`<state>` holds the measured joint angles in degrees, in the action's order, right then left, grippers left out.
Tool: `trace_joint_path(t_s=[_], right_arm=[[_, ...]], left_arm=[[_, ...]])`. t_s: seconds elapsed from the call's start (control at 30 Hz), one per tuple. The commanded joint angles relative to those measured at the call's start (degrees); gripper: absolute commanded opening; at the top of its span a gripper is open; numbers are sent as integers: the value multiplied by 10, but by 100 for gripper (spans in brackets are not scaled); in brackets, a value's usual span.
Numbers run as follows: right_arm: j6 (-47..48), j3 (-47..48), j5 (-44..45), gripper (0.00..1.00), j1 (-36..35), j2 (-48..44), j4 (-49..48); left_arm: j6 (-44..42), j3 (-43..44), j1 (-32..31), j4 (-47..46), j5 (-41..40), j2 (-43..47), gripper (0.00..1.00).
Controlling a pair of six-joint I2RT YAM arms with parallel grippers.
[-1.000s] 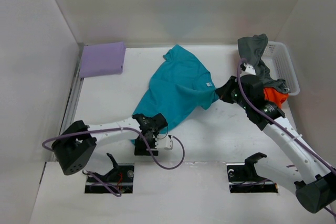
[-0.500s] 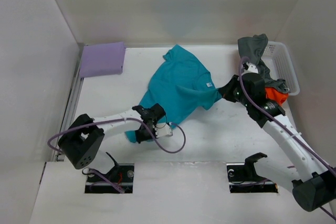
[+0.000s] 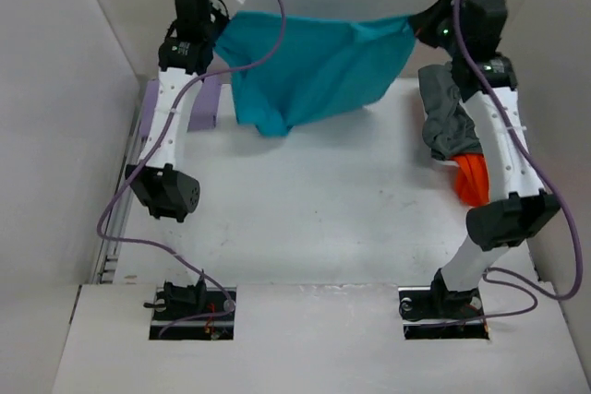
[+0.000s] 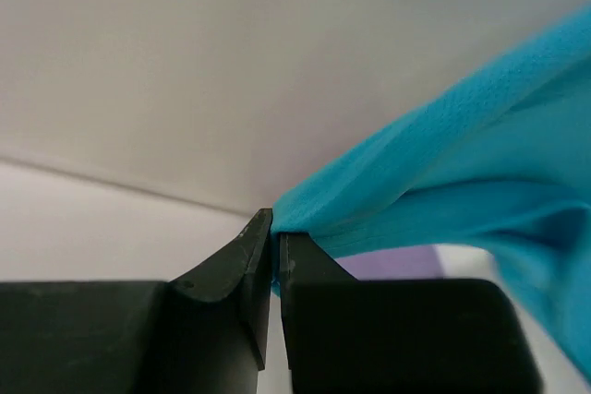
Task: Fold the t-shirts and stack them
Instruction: Flatten out the tshirt
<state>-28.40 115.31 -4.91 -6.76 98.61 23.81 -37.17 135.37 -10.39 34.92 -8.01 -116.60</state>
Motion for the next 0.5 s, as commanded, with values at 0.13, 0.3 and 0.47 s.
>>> trace_joint_path(t_s=[0.13, 0.3, 0.47], right_arm=[[38, -71, 19, 1, -6, -166, -56], [16, -329, 55, 1, -34, -315, -90], [-48, -573, 67, 1, -72, -461, -74]], left_arm=[[-96, -180, -18, -142, -28, 199, 0], [-149, -428, -30, -147, -20, 321, 1], [-184, -658, -44, -114, -24, 428, 3]])
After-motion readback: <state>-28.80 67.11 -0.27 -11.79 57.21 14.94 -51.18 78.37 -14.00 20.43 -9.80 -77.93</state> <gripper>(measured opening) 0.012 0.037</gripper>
